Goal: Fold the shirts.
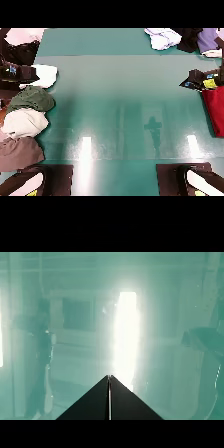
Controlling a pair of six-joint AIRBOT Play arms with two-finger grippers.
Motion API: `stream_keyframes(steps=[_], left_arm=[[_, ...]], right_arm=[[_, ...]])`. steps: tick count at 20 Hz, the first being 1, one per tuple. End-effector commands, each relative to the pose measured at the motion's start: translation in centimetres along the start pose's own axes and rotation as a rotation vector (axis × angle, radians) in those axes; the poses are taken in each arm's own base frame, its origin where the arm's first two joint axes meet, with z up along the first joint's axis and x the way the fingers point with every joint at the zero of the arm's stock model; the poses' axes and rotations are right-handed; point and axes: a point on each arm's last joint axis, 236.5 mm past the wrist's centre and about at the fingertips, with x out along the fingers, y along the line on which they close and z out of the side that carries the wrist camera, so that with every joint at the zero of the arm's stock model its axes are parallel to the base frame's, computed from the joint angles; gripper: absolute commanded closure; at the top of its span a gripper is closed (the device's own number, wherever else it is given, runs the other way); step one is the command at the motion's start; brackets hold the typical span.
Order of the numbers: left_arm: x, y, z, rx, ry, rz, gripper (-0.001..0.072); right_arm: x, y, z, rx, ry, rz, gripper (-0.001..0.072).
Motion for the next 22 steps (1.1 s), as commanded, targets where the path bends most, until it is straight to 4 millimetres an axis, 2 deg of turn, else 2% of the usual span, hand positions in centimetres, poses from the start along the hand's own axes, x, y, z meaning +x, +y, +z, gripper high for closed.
stream_keyframes(steps=[1, 13, 15, 17, 18, 19, 20, 22], left_arm=[[0.0, 0.0, 0.0, 0.0, -0.001, 0.0, 0.0677], [0.0, 0.0, 0.0, 0.0, -0.002, 0.0, 0.0677], [-0.1, 0.2, 1.4, 0.001, -0.06, 0.008, 0.0678], [-0.4, 0.8, 4.2, 0.004, -0.177, 0.033, 0.0676], [-0.5, 1.5, 5.5, 0.012, -0.233, 0.064, 0.049], [-0.5, 2.8, 6.6, 0.019, -0.275, 0.114, 0.0162], [0.0, 4.6, 7.3, 0.007, -0.293, 0.181, 0.0088], [2.5, 8.6, 6.9, 0.003, -0.238, 0.32, 0.0087]], right_arm=[[0.0, 0.1, -0.1, -0.002, 0.005, 0.001, 0.0698], [0.0, 0.1, -0.1, -0.002, 0.003, 0.0, 0.0698], [0.0, 0.0, 0.0, -0.002, 0.001, 0.0, 0.0698], [0.0, 0.0, 0.1, -0.002, -0.006, 0.0, 0.0698], [0.0, 0.0, 0.1, -0.002, -0.006, 0.0, 0.0698], [0.0, 0.0, 0.1, -0.002, -0.006, 0.0, 0.0698], [0.0, 0.0, 0.1, -0.002, -0.006, 0.0, 0.0698], [0.0, 0.0, 0.1, -0.002, -0.005, 0.0, 0.0698]])
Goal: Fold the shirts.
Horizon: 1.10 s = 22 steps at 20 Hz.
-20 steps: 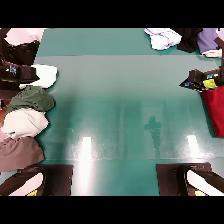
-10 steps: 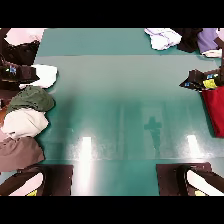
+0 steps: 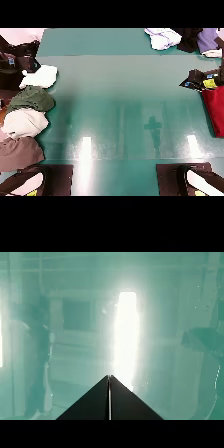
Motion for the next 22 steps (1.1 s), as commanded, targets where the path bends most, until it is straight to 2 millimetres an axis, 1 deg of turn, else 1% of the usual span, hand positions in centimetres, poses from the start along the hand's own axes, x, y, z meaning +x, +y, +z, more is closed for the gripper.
stream_keyframes(steps=[1, 2, 5, 6, 8, 10, 11, 13, 16, 18, 19, 20, 22], left_arm=[[4.2, 5.7, 0.4, 0.034, 0.001, 0.217, 0.0087], [6.3, 6.5, -0.5, 0.05, 0.041, 0.24, 0.0087], [13.3, 7.2, -3.4, 0.051, 0.125, 0.231, 0.0088], [15.1, 7.4, -4.3, 0.053, 0.144, 0.227, 0.0087], [18.2, 7.6, -5.7, 0.058, 0.164, 0.22, 0.0088], [20.2, 7.8, -6.1, 0.067, 0.154, 0.216, 0.0088], [20.9, 7.8, -6.1, 0.066, 0.141, 0.217, 0.0088], [21.4, 8.4, -5.7, 0.077, 0.117, 0.237, 0.0089], [21.0, 9.9, -5.0, 0.129, 0.096, 0.299, 0.009], [20.8, 11.1, -5.0, 0.082, 0.092, 0.316, 0.0102], [20.7, 11.8, -5.2, 0.056, 0.092, 0.326, 0.0221], [20.6, 12.4, -5.2, 0.042, 0.093, 0.33, 0.029], [20.4, 13.2, -5.3, 0.028, 0.093, 0.338, 0.0291]], right_arm=[[0.0, 0.0, 0.0, -0.001, 0.0, 0.0, 0.0698], [0.0, 0.0, 0.0, 0.0, 0.0, 0.0, 0.0698], [0.0, 0.0, -0.2, 0.0, 0.007, 0.001, 0.0698], [0.0, 0.0, -0.4, 0.0, 0.016, 0.001, 0.0698], [0.0, 0.0, -0.8, 0.0, 0.034, 0.001, 0.0698], [-0.1, 0.0, -1.1, 0.0, 0.047, 0.001, 0.0698], [-0.1, 0.1, -1.2, 0.0, 0.049, 0.002, 0.0698], [-0.1, 0.0, -1.2, 0.0, 0.048, 0.001, 0.0698], [-0.1, 0.0, -1.2, 0.0, 0.048, 0.001, 0.0698], [-0.1, 0.0, -1.2, 0.0, 0.049, 0.001, 0.0698], [-0.1, 0.0, -1.2, 0.0, 0.049, 0.001, 0.0698], [-0.1, 0.1, -1.2, 0.0, 0.049, 0.002, 0.0698], [-0.1, 0.0, -1.2, 0.0, 0.049, 0.001, 0.0698]])
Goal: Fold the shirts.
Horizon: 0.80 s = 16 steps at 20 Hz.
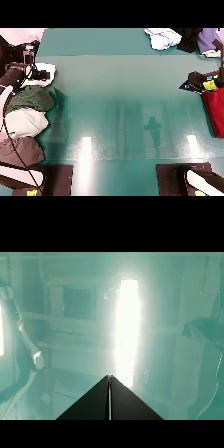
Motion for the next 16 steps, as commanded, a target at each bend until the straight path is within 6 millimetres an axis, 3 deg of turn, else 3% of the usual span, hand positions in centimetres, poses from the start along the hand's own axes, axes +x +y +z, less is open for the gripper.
stream_keyframes(steps=[1, 2, 3, 6, 8, 10, 12, 14, 16], left_arm=[[0.2, 1.3, -0.1, -0.028, -0.003, 0.018, 0.0321], [0.2, 1.3, -0.1, -0.026, -0.003, 0.018, 0.0579], [0.2, 1.2, -0.1, -0.029, -0.002, 0.016, 0.0679], [-0.8, 0.7, 0.4, -0.095, 0.015, -0.018, 0.0679], [-4.2, 0.4, 4.4, -0.087, -0.083, -0.041, 0.068], [-10.5, -0.4, 10.6, -0.007, -0.252, -0.057, 0.068], [-19.3, -2.4, 15.8, 0.066, -0.414, -0.112, 0.068], [-28.8, -5.5, 18.5, 0.13, -0.534, -0.225, 0.0679], [-37.9, -9.4, 18.7, 0.197, -0.626, -0.398, 0.0679]], right_arm=[[0.0, 0.0, 0.0, 0.0, -0.001, 0.001, 0.0698], [0.0, 0.1, 0.0, -0.001, 0.0, 0.001, 0.0698], [0.0, 0.1, 0.0, -0.001, 0.0, 0.001, 0.0698], [0.0, 0.1, 0.0, -0.001, -0.001, 0.001, 0.0698], [0.0, 0.1, 0.2, 0.0, -0.009, 0.002, 0.0698], [0.0, 0.1, 0.4, 0.0, -0.018, 0.003, 0.0697], [-0.1, 0.1, 0.8, 0.0, -0.034, 0.003, 0.0698], [-0.5, 0.3, 1.5, -0.007, -0.063, 0.004, 0.0698], [-2.2, 1.2, 3.3, -0.034, -0.13, 0.007, 0.0698]])
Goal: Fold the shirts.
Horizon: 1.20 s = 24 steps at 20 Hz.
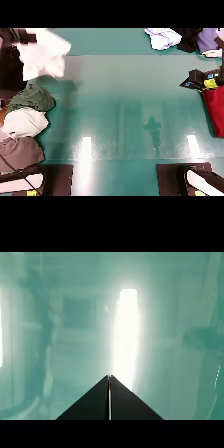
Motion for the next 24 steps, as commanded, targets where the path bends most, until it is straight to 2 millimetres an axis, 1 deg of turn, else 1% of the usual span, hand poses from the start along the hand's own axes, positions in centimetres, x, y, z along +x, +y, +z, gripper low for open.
stream_keyframes(steps=[1, 2, 3, 4, 5, 6, 7, 9, 11, 13, 15, 16, 17, 18, 19, 20, 21, 22, 24], left_arm=[[-12.4, -9.2, 8.1, 0.088, -0.173, -0.322, 0.0679], [-15.9, -12.4, 8.9, 0.098, -0.201, -0.452, 0.0679], [-19.0, -15.7, 9.1, 0.11, -0.213, -0.593, 0.0679], [-21.4, -18.5, 8.8, 0.121, -0.21, -0.721, 0.0679], [-23.5, -21.2, 8.0, 0.139, -0.191, -0.84, 0.0679], [-24.3, -23.0, 6.8, 0.16, -0.152, -0.903, 0.068], [-24.7, -24.7, 5.4, 0.184, -0.11, -0.95, 0.0679], [-24.2, -27.3, 2.5, 0.204, -0.02, -1.017, 0.0679], [-22.4, -29.5, -1.0, 0.206, 0.092, -1.058, 0.0679], [-19.1, -30.9, -5.4, 0.186, 0.231, -1.065, 0.0679], [-15.0, -31.0, -10.3, 0.2, 0.362, -1.005, 0.0679], [-12.9, -30.9, -13.1, 0.216, 0.437, -0.973, 0.0678], [-11.2, -30.6, -15.6, 0.23, 0.506, -0.943, 0.0678], [-9.9, -30.2, -17.6, 0.233, 0.568, -0.908, 0.0677], [-8.6, -29.3, -19.1, 0.236, 0.621, -0.871, 0.0567], [-7.7, -28.2, -19.6, 0.195, 0.655, -0.837, 0.0275], [-6.9, -26.7, -19.4, 0.124, 0.675, -0.797, 0.0209], [-6.7, -25.3, -19.1, 0.06, 0.695, -0.773, 0.0209], [-7.8, -23.0, -18.8, -0.065, 0.759, -0.778, 0.0209]], right_arm=[[-2.4, 1.3, 2.7, -0.039, -0.102, 0.006, 0.0698], [-3.7, 2.0, 3.8, -0.059, -0.143, 0.008, 0.0698], [-4.9, 2.7, 4.7, -0.079, -0.18, 0.011, 0.0698], [-6.2, 3.4, 5.4, -0.098, -0.214, 0.012, 0.0698], [-7.4, 4.1, 6.1, -0.116, -0.247, 0.015, 0.0698], [-8.6, 4.7, 6.7, -0.135, -0.279, 0.017, 0.0698], [-9.8, 5.4, 7.2, -0.152, -0.311, 0.02, 0.0698], [-12.0, 6.6, 8.0, -0.183, -0.363, 0.023, 0.0698], [-13.6, 7.4, 7.9, -0.21, -0.379, 0.023, 0.0698], [-14.4, 7.9, 7.4, -0.226, -0.369, 0.021, 0.0698], [-14.5, 7.9, 6.5, -0.233, -0.338, 0.017, 0.0698], [-14.4, 7.8, 6.1, -0.233, -0.32, 0.016, 0.0698], [-14.2, 7.7, 5.7, -0.233, -0.298, 0.014, 0.0698], [-14.0, 7.6, 5.4, -0.232, -0.284, 0.012, 0.0698], [-14.0, 7.6, 5.3, -0.232, -0.279, 0.011, 0.0698], [-14.0, 7.6, 5.2, -0.232, -0.276, 0.011, 0.0698], [-14.0, 7.5, 5.1, -0.232, -0.273, 0.01, 0.0698], [-14.0, 7.4, 5.2, -0.231, -0.274, 0.005, 0.0698], [-14.0, 7.4, 5.2, -0.231, -0.276, 0.003, 0.0698]])
